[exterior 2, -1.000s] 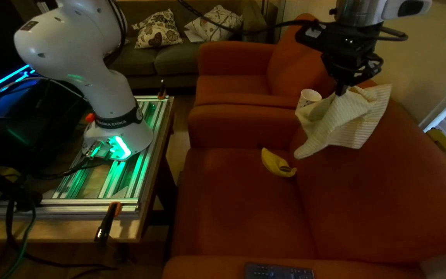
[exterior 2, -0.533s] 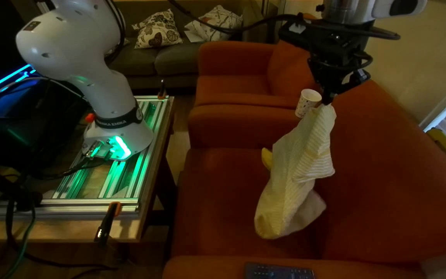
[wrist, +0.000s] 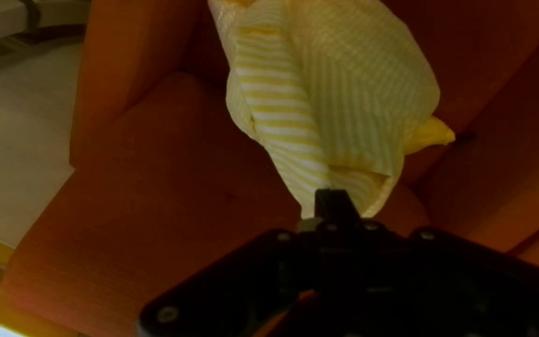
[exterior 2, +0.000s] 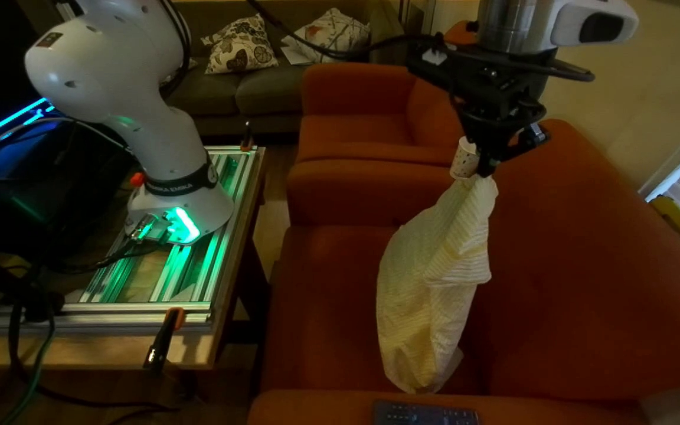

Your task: Put the yellow towel on the right armrest then put the remote control on the seat.

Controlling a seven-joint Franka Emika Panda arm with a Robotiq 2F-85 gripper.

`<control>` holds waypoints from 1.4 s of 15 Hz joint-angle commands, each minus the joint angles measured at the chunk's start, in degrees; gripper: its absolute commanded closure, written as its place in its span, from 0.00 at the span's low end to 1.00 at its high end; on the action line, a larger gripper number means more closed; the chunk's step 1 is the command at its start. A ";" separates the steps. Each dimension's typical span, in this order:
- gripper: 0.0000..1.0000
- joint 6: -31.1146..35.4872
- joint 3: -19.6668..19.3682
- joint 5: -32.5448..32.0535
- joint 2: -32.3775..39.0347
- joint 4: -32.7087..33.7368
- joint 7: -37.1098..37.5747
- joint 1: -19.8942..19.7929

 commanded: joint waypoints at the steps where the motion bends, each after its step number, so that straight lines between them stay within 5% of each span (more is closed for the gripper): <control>1: 0.99 4.42 -2.13 -0.95 -2.44 -1.95 2.63 0.43; 12: 0.99 19.34 -4.71 0.09 -5.23 -3.90 17.71 0.18; 21: 0.99 32.55 -3.17 -9.90 -8.33 -5.52 34.36 -6.01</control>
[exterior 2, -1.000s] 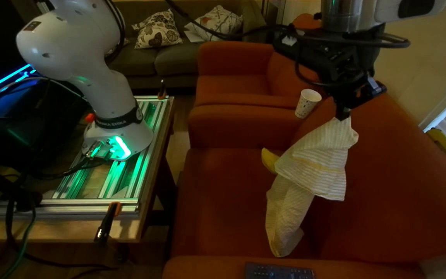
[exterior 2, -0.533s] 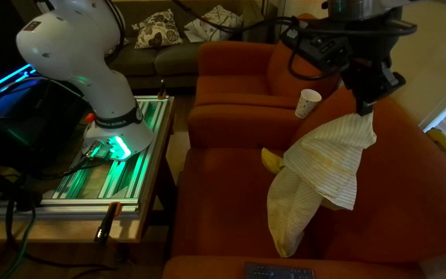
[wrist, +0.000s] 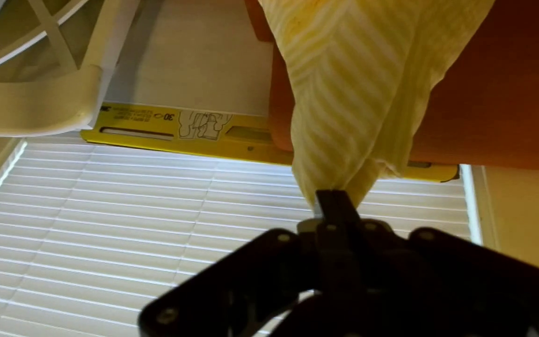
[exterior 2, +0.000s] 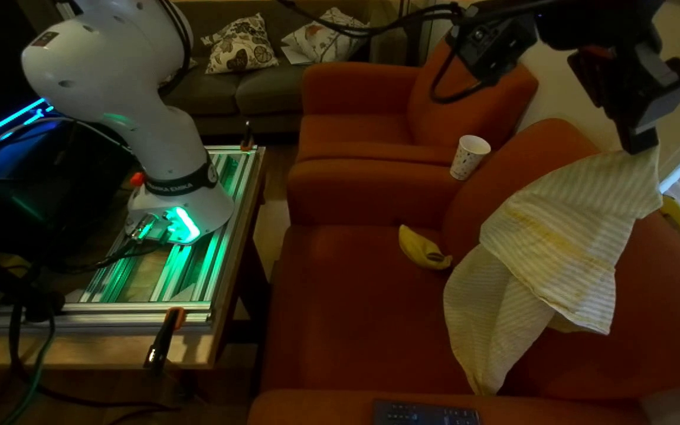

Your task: Put the yellow towel on the right armrest then put the remote control on the seat.

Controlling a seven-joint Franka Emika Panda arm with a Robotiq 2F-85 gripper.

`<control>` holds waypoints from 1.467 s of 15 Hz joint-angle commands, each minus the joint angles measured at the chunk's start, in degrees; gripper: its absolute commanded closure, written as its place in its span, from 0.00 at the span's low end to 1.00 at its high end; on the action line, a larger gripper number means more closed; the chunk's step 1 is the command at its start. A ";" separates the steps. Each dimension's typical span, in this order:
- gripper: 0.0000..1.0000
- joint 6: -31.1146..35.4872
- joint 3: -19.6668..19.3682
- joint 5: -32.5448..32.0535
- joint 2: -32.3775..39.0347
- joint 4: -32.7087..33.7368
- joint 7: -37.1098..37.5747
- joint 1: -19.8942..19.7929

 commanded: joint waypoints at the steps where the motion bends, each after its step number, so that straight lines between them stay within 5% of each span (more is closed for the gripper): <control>1: 0.99 2.18 2.25 -5.99 -4.19 -2.50 7.79 -3.95; 8: 0.99 -1.16 6.36 -19.13 -8.47 -4.52 21.16 -14.69; 14: 0.99 1.40 9.77 -25.75 -4.11 -4.07 29.76 -20.88; 22: 0.99 2.87 14.94 -43.18 2.78 1.53 49.05 -30.31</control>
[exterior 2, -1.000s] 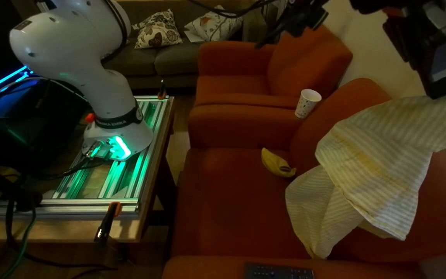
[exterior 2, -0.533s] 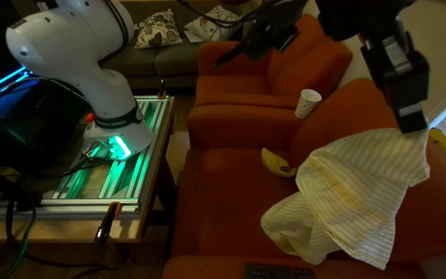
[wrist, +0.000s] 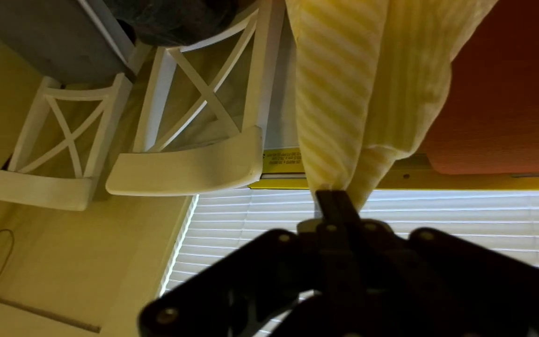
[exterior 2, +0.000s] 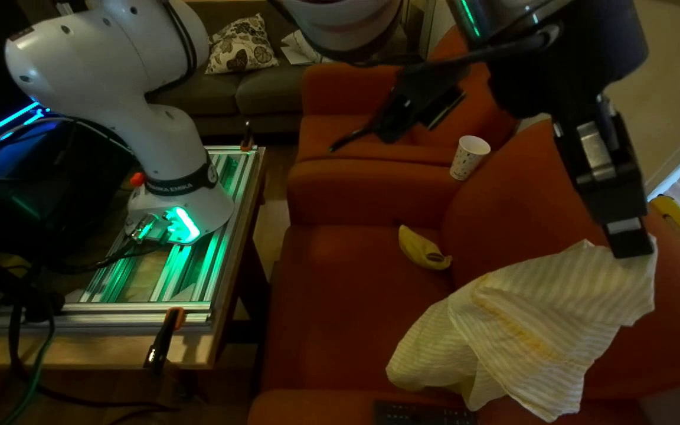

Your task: Put the yellow towel on the right armrest then put the remote control on the seat.

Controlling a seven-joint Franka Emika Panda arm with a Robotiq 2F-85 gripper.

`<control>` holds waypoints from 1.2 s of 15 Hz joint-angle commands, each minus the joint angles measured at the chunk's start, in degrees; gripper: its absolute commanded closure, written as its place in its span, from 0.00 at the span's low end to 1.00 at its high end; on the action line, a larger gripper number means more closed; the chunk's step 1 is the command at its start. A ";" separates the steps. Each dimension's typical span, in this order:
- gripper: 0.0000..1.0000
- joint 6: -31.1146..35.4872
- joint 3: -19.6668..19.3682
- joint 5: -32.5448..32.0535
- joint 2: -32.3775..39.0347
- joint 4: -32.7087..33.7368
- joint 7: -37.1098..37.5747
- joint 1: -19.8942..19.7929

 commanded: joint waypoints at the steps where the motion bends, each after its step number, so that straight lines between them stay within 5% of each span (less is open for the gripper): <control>1: 0.99 -0.44 2.17 -8.44 4.07 4.52 9.99 -4.18; 18: 0.99 -1.00 -4.27 -21.69 21.86 15.76 28.55 -3.98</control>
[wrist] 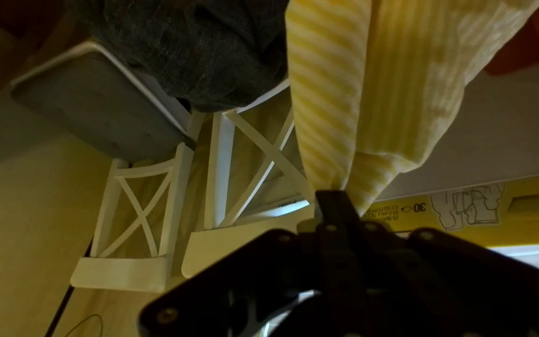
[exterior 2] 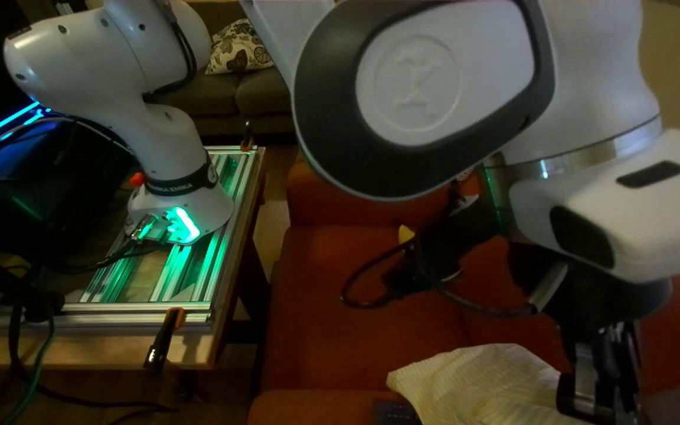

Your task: Put the yellow towel on the right armrest then put the remote control on the seat.

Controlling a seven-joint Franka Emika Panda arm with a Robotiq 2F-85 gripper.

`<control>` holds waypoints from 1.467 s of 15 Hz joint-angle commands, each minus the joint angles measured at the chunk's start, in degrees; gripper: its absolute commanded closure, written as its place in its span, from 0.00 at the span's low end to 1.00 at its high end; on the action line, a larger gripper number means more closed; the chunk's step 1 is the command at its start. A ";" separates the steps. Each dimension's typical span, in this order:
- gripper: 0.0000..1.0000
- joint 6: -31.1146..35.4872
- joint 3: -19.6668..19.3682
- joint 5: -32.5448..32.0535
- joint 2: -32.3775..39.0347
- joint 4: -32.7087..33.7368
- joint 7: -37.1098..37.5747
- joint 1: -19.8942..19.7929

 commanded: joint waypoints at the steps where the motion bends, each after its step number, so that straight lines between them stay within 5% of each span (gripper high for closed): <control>1: 0.99 -0.32 -1.32 -3.68 4.42 3.34 4.71 0.95; 13: 0.97 -0.72 -4.46 -6.88 9.32 2.82 9.04 1.36; 14: 0.72 -0.85 -4.44 -6.23 9.38 2.66 8.63 1.23; 16: 0.69 -1.06 -4.62 -6.11 9.38 2.68 8.47 1.29; 22: 0.29 0.02 -3.01 -3.92 8.68 1.56 6.22 0.83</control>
